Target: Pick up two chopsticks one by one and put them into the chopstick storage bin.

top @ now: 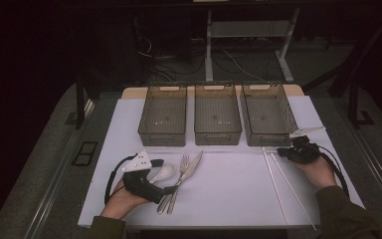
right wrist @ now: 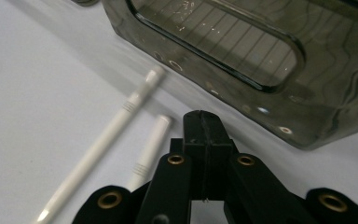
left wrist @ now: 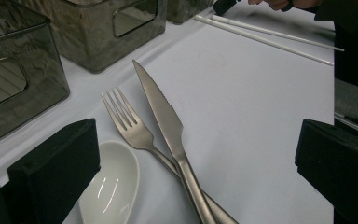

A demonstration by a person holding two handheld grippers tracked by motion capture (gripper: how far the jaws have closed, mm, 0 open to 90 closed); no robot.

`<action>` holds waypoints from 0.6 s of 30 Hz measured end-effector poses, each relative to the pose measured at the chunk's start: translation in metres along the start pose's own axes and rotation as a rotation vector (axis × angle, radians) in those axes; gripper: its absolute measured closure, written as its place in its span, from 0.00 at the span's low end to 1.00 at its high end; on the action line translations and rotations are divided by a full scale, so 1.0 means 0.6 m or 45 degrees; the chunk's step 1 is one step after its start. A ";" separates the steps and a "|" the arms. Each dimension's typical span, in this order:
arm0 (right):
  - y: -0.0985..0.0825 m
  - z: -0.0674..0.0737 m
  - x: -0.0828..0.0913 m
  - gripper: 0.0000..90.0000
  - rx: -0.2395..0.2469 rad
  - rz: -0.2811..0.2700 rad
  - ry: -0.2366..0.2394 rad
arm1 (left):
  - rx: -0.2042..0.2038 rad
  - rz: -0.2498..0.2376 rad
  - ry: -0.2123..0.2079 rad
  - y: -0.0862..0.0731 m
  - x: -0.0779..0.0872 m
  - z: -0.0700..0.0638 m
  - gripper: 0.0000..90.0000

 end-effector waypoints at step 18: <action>-0.005 0.041 0.051 0.64 -0.006 -0.032 0.097 | -0.001 -0.002 0.003 0.001 0.001 0.000 0.00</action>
Point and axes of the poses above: each handheld gripper's, and its own axes: x roughly backward along the jaws, y roughly out of its top, z roughly to its left, the point moved 9 cm from there along -x, roughly forward along the jaws, and after that the axes turned 2 degrees about z, right-handed, at the moved point
